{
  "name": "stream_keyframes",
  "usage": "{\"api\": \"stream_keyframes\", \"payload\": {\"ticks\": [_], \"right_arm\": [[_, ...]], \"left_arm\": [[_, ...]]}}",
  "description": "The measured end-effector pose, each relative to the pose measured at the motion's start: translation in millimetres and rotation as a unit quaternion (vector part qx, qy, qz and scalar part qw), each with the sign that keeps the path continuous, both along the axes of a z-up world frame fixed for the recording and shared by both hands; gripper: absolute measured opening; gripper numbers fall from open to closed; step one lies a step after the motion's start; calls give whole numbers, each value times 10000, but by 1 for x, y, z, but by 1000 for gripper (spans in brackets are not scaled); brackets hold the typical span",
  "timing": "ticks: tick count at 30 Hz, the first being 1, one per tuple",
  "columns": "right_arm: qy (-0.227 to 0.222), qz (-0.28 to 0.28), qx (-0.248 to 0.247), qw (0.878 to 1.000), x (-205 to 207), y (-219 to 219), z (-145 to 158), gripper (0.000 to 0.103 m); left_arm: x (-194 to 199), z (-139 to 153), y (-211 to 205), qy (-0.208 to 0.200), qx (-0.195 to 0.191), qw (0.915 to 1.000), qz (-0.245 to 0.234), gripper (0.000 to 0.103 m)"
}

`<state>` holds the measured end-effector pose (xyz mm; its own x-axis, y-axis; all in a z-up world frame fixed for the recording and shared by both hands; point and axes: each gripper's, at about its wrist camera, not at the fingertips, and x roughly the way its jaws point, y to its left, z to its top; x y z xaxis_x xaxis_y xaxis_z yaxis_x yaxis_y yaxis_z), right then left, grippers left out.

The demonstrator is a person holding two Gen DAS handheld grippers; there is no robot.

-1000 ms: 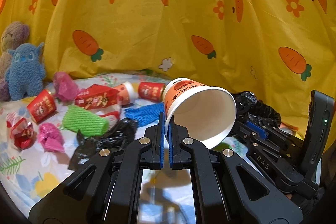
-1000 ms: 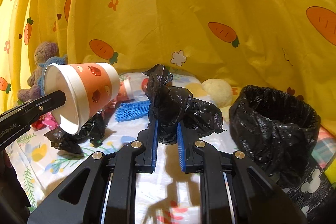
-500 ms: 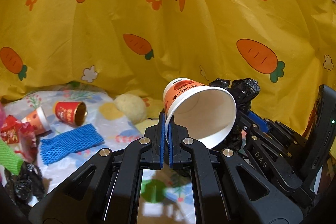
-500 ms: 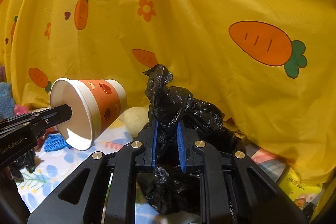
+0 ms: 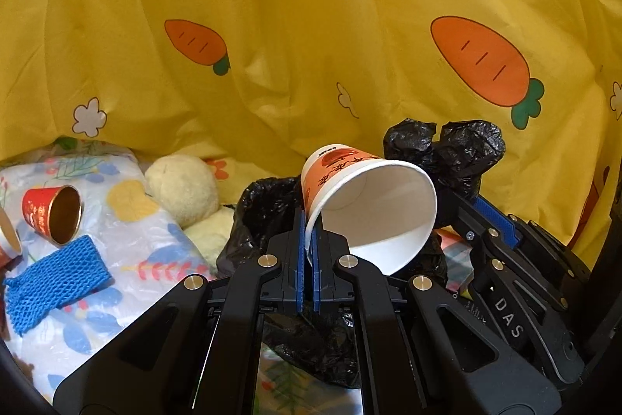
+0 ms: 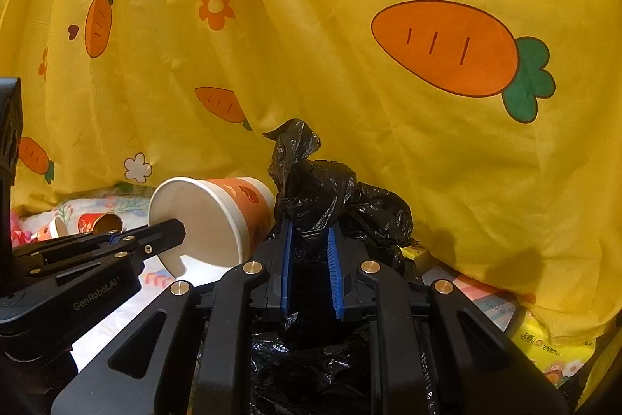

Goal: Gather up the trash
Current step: 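Carry the cup and black bag to the bin and open both grippers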

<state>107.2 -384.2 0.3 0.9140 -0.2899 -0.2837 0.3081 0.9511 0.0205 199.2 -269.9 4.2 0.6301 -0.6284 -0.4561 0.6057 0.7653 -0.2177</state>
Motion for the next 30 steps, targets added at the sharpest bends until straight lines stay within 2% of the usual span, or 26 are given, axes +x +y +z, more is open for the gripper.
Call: {"api": "stream_keyframes", "payload": {"ticks": [7,10,11,12,15,18,21,24,25,30], "right_arm": [[82,-58,45,9999,7,-9,-7,17],[119,-39,92,9999,10,-12,-9,18],[121,-37,86,9999,11,-12,-9,18],[131,-25,82,9999,11,-12,-10,18],[140,-4,96,9999,16,-13,-11,18],[170,8,103,9998,18,-12,-12,18],[182,19,106,9998,21,-11,-11,20],[187,23,127,9997,24,-9,-12,36],[187,34,151,9997,24,-9,-12,41],[149,27,256,9996,22,-6,-12,52]], "left_arm": [[17,-17,-10,255,-25,9995,-160,4],[19,-23,-5,372,-141,9990,-193,29],[18,-24,-2,345,-139,9993,-95,48],[17,-24,3,330,-191,9993,4,60],[17,-24,21,372,-401,9982,232,72],[11,-22,42,247,-494,9967,589,83],[2,-19,64,92,-576,9943,895,91],[-12,-13,84,-98,-626,9911,1173,97],[-15,-12,90,-153,-596,9902,1251,97],[-32,-13,112,-361,-351,9840,1709,97]]}}
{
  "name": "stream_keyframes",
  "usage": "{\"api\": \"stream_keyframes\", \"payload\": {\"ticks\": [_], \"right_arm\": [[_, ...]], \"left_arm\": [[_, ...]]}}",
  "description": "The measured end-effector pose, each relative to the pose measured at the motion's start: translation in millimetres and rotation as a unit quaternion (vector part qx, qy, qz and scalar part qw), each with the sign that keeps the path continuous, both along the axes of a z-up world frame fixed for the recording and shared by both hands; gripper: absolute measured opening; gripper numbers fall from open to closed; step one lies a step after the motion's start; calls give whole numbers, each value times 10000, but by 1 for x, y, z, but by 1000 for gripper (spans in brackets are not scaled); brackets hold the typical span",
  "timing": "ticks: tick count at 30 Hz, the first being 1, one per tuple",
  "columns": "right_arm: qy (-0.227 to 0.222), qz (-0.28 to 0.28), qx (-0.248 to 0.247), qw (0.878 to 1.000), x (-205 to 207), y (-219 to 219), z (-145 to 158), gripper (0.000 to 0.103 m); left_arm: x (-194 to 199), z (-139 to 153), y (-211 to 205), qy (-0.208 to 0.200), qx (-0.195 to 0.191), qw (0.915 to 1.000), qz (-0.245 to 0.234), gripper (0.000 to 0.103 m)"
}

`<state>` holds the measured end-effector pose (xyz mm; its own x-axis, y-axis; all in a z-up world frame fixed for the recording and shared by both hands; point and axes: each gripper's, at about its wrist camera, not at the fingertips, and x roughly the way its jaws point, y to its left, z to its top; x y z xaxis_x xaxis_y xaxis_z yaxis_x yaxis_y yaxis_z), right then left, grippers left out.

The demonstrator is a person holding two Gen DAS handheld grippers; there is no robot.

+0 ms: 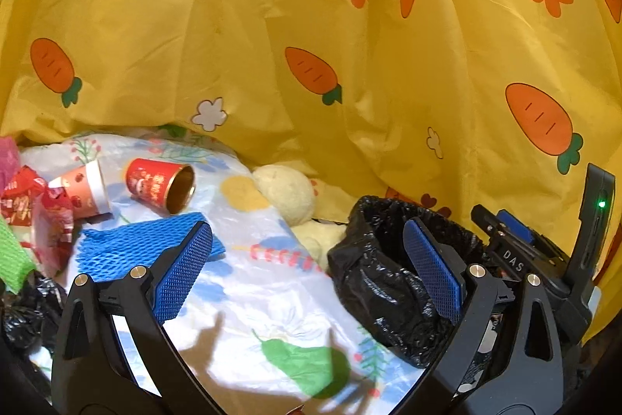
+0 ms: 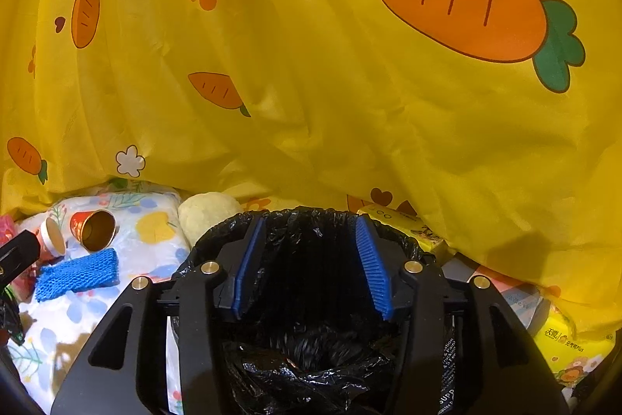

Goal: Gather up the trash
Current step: 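Carry the cup and black bag to the bin and open both grippers, then move both tools back to the table and grasp another black bag with the right gripper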

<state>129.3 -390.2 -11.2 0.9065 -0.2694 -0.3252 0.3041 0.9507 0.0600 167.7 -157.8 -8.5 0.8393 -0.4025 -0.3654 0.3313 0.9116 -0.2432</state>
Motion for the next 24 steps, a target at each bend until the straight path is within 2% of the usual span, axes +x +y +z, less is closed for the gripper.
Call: {"api": "stream_keyframes", "payload": {"ticks": [3,8,11,19,24], "right_arm": [[-9,13,2,10000,-3,6,0,57],[-80,47,-90,9999,-16,20,-1,77],[-142,77,-137,9998,-26,31,-3,85],[-168,554,-64,9983,-46,68,-5,88],[-93,1153,25,9933,-49,105,-10,88]], "left_arm": [[-6,-3,12,-2,49,9997,225,97],[-16,-8,29,86,117,9990,416,97],[-25,-10,38,90,197,9983,545,97],[-54,-16,78,92,412,9927,1128,97],[-74,-20,116,181,656,9834,1683,97]]}}
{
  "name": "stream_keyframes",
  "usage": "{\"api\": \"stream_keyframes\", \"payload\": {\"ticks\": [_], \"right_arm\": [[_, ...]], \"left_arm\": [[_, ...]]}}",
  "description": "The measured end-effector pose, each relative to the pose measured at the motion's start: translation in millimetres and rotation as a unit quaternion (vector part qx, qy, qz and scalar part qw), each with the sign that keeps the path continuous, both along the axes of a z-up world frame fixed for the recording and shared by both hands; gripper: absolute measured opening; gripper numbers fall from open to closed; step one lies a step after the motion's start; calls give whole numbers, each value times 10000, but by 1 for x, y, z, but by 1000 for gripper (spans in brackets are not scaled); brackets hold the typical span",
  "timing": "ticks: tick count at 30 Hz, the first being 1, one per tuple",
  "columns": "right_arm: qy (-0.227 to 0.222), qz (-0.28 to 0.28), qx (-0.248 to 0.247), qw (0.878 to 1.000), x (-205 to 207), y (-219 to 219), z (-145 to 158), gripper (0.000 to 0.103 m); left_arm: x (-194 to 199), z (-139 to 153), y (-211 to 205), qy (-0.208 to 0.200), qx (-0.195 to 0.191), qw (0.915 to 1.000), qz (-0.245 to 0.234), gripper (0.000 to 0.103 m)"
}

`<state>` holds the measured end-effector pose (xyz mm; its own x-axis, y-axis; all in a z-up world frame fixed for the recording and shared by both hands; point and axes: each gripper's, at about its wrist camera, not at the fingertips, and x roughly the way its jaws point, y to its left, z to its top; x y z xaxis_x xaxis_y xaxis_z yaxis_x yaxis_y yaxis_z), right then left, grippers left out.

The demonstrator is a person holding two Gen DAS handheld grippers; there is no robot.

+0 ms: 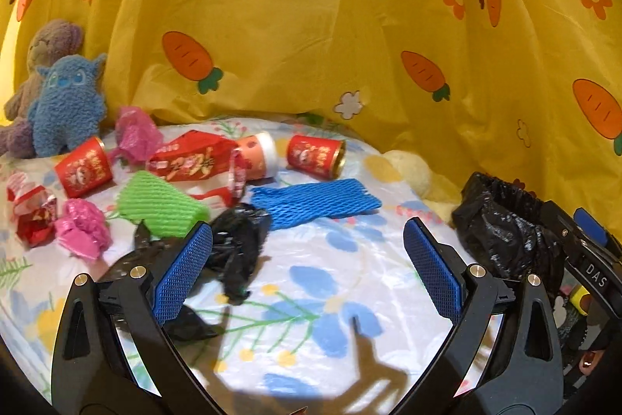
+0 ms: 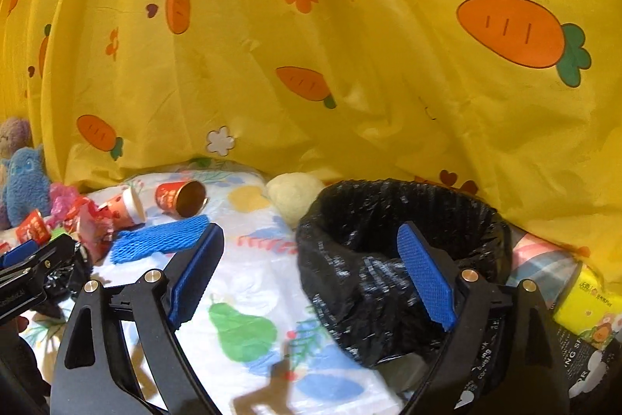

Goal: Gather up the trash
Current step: 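Move both tools back to the table and grasp another black bag with the right gripper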

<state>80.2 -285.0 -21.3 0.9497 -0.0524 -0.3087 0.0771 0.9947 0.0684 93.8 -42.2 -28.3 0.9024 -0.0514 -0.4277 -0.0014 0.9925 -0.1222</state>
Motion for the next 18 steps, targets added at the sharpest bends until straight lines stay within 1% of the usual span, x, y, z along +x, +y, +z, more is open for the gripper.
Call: {"api": "stream_keyframes", "payload": {"ticks": [4,9,14,18], "right_arm": [[50,394,0,9992,0,35,-3,88],[140,925,56,9956,-2,83,-8,88],[242,1523,-50,9880,-2,141,-14,88],[321,1985,-180,9794,-2,182,-16,88]], "left_arm": [[-19,-5,38,64,52,9989,461,97],[-42,-6,85,31,91,9949,1000,97],[-56,-6,126,25,163,9880,1535,97],[-66,-1,149,-60,107,9843,1763,97]]}}
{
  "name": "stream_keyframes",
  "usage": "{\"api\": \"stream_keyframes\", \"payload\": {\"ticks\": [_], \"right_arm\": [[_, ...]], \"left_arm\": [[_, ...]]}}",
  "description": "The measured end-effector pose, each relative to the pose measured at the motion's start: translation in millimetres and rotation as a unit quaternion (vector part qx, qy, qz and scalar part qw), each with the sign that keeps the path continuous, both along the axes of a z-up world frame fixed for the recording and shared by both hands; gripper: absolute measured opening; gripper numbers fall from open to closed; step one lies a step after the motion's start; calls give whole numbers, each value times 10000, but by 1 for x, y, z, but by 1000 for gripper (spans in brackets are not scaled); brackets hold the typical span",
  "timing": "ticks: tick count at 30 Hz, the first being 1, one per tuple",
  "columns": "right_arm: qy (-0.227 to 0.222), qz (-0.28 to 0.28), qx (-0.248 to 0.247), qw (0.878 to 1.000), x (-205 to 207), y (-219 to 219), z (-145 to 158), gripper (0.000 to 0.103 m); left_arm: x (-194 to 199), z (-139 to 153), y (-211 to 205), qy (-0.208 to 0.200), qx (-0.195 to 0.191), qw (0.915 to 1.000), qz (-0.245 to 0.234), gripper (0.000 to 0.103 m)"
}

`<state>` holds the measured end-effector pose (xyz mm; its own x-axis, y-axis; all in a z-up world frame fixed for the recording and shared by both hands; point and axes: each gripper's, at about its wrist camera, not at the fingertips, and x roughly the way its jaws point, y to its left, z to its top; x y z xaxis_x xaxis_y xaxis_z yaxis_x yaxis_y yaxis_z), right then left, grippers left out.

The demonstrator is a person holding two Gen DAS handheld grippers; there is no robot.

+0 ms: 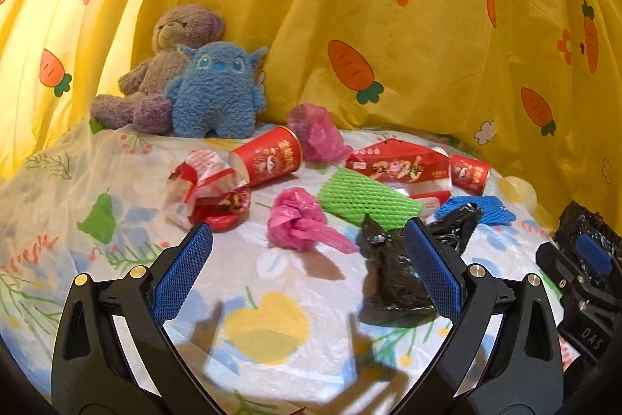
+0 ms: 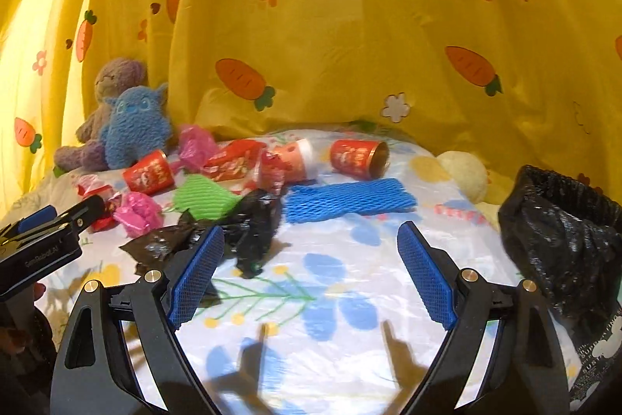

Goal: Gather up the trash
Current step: 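Move both tools back to the table and grasp another black bag with the right gripper, then grasp the pink plastic bag with the left gripper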

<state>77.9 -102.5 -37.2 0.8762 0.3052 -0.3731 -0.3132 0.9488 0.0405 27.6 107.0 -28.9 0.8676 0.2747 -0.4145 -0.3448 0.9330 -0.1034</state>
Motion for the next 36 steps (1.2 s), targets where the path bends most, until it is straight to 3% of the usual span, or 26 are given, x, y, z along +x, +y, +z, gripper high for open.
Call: {"api": "stream_keyframes", "payload": {"ticks": [6,8,18,24,26,34,36], "right_arm": [[289,540,-217,9979,7,54,-11,87],[405,658,-303,9965,11,68,-13,82],[1265,847,-458,9873,44,100,-20,75],[1686,759,-603,9809,64,107,-35,51],[1856,779,-584,9778,69,107,-39,38],[1792,719,-416,9803,71,93,-37,19],[1693,643,-364,9828,69,87,-34,18]], "left_arm": [[-8,4,22,-74,0,9997,246,97],[-12,4,28,-102,-13,9995,314,97],[-12,8,45,-190,-78,9993,313,97],[2,10,40,-116,-11,9999,50,97],[9,8,38,-43,-14,9999,-90,97],[46,-2,35,352,-134,9982,-472,93],[58,-6,35,562,-120,9967,-576,84]]}}
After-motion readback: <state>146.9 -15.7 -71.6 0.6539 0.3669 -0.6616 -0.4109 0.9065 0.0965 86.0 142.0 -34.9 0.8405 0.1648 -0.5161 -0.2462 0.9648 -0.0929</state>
